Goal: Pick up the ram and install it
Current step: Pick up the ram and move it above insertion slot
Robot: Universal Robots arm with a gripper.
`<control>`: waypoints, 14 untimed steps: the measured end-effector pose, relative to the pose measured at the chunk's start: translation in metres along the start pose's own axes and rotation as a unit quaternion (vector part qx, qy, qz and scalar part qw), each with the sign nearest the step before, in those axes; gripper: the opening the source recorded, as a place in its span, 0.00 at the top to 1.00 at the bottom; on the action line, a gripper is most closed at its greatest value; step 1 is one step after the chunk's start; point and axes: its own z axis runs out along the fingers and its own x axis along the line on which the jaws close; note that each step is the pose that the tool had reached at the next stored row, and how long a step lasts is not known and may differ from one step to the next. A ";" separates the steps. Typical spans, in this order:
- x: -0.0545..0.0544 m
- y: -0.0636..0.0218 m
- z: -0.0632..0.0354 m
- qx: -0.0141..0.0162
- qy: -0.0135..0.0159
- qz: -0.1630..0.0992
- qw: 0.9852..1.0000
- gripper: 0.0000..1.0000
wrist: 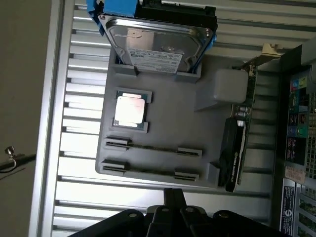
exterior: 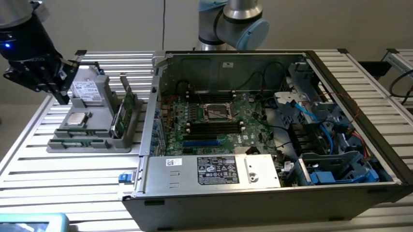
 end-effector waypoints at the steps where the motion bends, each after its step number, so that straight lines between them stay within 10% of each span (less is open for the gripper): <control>1: 0.000 0.0000 0.0002 0.000 0.000 -0.009 1.000 0.89; 8: 0.000 0.0000 0.0014 -0.002 0.002 -0.072 0.997 0.89; 14: 0.000 0.0000 0.0020 -0.003 0.003 -0.127 0.992 0.89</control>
